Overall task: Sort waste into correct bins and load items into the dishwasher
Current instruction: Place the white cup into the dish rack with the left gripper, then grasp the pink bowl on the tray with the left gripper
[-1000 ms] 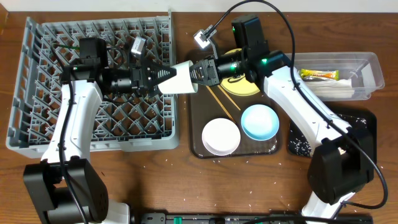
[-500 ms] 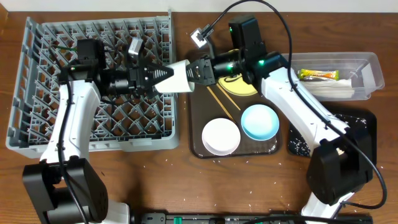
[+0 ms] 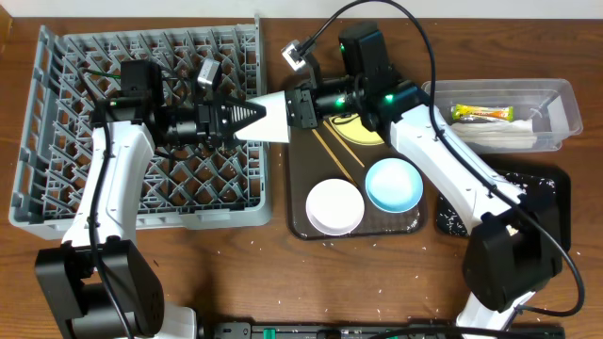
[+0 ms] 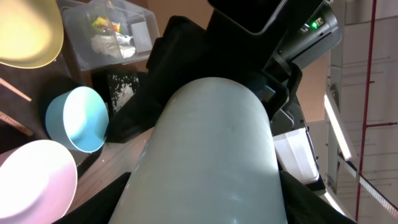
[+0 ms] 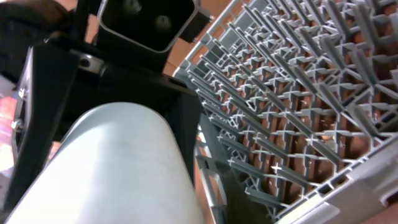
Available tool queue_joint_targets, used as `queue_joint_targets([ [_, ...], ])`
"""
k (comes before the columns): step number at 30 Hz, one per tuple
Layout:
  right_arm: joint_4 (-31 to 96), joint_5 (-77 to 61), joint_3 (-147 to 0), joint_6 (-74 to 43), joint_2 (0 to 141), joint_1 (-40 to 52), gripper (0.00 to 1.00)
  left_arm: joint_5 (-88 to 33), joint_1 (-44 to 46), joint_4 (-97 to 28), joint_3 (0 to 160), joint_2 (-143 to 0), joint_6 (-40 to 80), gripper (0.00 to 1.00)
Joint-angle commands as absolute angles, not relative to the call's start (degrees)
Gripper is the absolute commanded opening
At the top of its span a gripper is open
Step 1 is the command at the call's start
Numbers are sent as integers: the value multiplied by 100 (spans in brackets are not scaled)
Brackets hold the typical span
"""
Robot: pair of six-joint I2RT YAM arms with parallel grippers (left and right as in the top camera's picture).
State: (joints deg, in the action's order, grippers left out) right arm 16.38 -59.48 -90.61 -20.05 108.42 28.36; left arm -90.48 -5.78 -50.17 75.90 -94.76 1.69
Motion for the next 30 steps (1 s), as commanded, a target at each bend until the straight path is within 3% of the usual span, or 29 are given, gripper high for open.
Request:
queue_joint_targets([
  [1, 1651, -5857, -9063, -1966, 10892, 2799, 52, -9011, -591, -5026, 7695, -9502, 217, 36],
  [4, 1675, -6136, -9063, -1968, 10886, 2517, 68, -9011, -784, -5024, 7695, -9502, 217, 36],
  [8, 2095, -6187, -9063, -1741, 10768, 1981, 79, -8661, -1203, -5006, 7695, -9494, 217, 31],
  [10, 2622, -5767, -9063, -1428, 10680, 1743, 85, -7776, -1347, -5009, 7697, -9424, 298, 29],
  [12, 3522, -4711, -9065, -974, 10551, 1575, 92, -5546, -1343, -5103, 7717, -9072, 871, 27],
  [14, 4038, -3833, -9065, -788, 10462, 1588, 98, -4440, -1190, -5229, 7819, -8648, 943, 28],
  [18, 4587, -2602, -9065, -760, 10350, 1772, 99, -1785, -408, -5551, 7981, -7618, 1457, 31],
  [22, 4923, -2377, -9065, -757, 10350, 1765, 99, -191, 766, -6545, 7972, -7878, 1693, 31],
  [30, 5037, -2375, -9065, -650, 10350, 1765, 98, -193, 1273, -6613, 7767, -10036, 2029, 35],
])
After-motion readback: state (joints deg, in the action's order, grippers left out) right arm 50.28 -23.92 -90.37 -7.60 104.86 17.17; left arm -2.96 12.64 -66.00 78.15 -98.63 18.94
